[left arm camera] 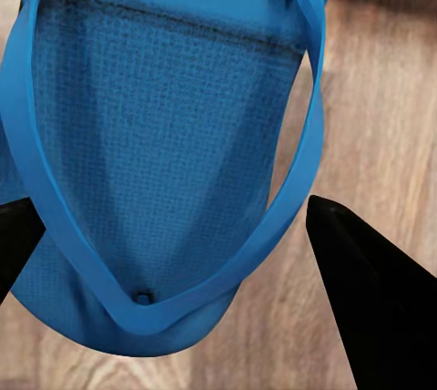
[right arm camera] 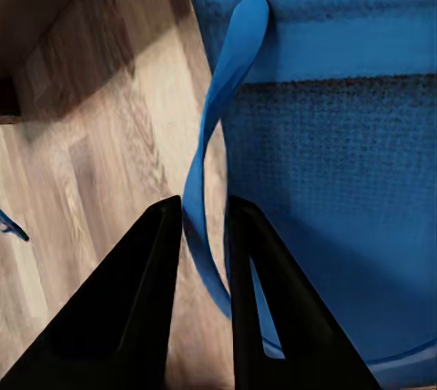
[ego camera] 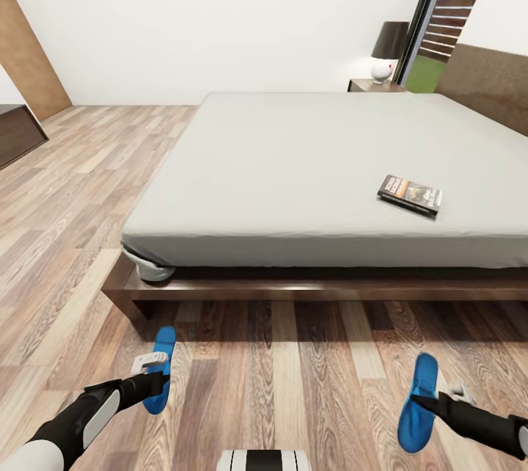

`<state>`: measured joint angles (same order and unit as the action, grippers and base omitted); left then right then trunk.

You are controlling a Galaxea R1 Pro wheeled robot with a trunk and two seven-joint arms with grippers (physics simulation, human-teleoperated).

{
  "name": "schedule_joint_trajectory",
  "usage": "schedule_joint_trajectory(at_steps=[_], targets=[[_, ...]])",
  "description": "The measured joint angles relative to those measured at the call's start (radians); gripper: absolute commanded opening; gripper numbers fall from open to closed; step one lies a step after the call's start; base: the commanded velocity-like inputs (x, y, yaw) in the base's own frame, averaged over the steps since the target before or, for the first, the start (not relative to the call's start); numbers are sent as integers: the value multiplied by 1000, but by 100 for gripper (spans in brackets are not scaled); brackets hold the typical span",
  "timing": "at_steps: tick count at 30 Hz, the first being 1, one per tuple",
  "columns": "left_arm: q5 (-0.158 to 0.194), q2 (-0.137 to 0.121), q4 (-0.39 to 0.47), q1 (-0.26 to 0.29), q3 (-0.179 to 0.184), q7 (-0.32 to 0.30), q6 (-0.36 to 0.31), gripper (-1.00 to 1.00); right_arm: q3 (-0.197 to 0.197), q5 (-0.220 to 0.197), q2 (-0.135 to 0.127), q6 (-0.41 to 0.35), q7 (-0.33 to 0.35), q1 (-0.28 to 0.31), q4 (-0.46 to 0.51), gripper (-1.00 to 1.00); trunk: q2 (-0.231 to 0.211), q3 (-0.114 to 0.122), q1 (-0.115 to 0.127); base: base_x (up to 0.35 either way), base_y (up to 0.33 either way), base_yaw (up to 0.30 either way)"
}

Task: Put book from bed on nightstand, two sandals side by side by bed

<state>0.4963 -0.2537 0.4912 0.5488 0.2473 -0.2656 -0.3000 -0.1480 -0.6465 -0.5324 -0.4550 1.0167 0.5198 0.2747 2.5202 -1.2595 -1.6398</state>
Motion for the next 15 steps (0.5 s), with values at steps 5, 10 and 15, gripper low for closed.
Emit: schedule_joint_trajectory(at_steps=[5, 10, 15], targets=[[0, 1, 0, 0, 1, 0, 1, -100, 3, -29, -28, -89, 44, 1, 76, -100, 0, 0, 0, 0, 0, 0], [0, 7, 0, 0, 2, 1, 1, -100, 6, -72, -32, -186, 49, 1, 152, -100, 0, 0, 0, 0, 0, 0], [-1, 8, 0, 0, 2, 0, 0, -100, 5, -123, -32, -225, 69, 1, 194, -100, 1, -12, -1, 0, 0, 0]])
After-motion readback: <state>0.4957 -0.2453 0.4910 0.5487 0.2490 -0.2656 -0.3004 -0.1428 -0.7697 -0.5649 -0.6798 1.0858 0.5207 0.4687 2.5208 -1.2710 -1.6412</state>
